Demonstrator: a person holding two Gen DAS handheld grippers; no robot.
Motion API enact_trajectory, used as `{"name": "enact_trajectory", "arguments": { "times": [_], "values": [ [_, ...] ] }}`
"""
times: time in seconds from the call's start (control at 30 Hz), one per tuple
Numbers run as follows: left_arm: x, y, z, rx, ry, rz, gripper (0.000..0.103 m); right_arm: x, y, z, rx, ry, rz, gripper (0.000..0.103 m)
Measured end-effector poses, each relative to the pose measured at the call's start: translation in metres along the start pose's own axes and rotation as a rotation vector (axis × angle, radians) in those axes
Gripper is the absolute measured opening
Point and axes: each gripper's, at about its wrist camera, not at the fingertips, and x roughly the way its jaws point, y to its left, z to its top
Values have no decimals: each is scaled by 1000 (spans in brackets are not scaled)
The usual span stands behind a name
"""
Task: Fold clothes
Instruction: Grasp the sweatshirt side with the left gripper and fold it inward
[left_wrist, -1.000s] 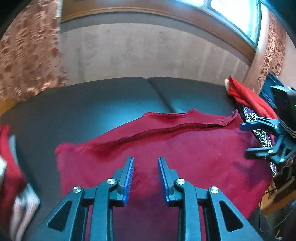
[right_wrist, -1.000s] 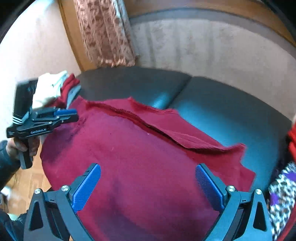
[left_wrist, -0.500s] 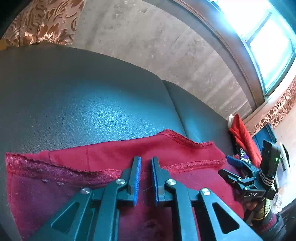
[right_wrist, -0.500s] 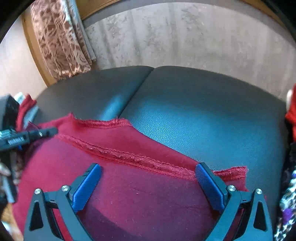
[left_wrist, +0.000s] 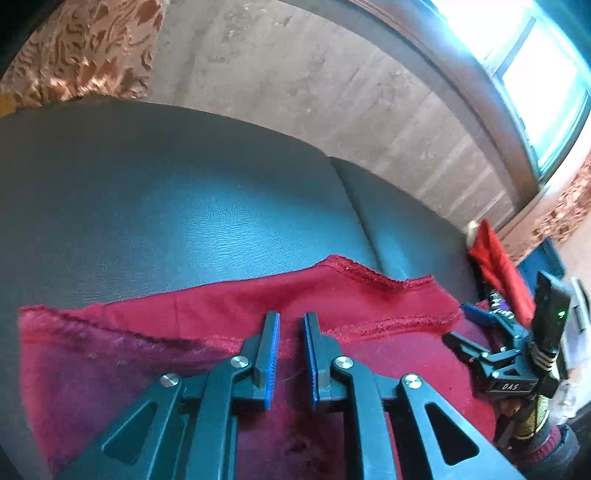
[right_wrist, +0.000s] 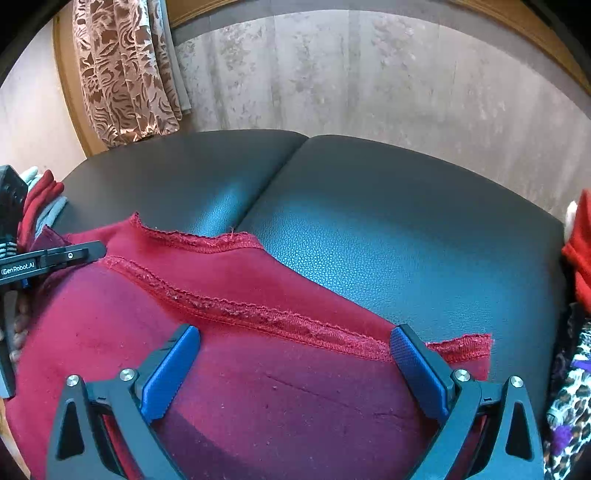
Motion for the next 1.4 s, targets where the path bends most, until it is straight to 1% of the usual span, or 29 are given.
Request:
{"name": "enact_trajectory", "arguments": {
  "times": [0.03,0.17,0.3,0.43,0.5,0.6,0.67,0.83,0.97,1.07,1.1,1.17,1.2,1.23,1.3,1.4],
  "values": [
    [-8,-2,-3,3,-11,11,25,1,0,1,1,-2,4,103],
    [-57,12,-28,7,-60,34,25,-1,-3,2,8,-5,17,103],
    [-97,49,-53,-27,-42,35,25,-1,-5,2,12,-9,25,103],
    [-118,79,-74,-48,0,16,26,-2,-6,2,12,-10,27,103],
    [-117,91,-77,-77,16,11,29,-2,-6,2,12,-10,27,103],
    [-113,105,-76,-126,20,-27,34,-2,-5,2,11,-11,25,103],
    [-110,110,-76,-141,20,-46,35,-2,-5,2,11,-11,26,103],
    [-95,115,-68,-133,43,-92,45,-2,-4,0,16,-12,25,103],
    [-85,114,-58,-123,40,-112,48,-2,-4,0,16,-8,29,103],
    [-77,106,-55,-93,40,-126,48,-1,-5,1,18,-2,36,103],
    [-75,101,-55,-78,39,-129,47,-1,-5,1,19,0,38,103],
    [-72,94,-56,-62,36,-115,38,-1,-6,1,20,3,42,103],
    [-71,91,-57,-55,35,-106,31,-1,-6,2,21,5,45,103],
    [-71,91,-57,-64,34,-101,28,-1,-6,2,21,7,47,103],
    [-73,94,-56,-100,34,-96,24,0,-6,2,22,11,51,103],
    [-78,93,-52,-124,32,-65,20,0,-7,3,23,20,59,103]
  ]
}}
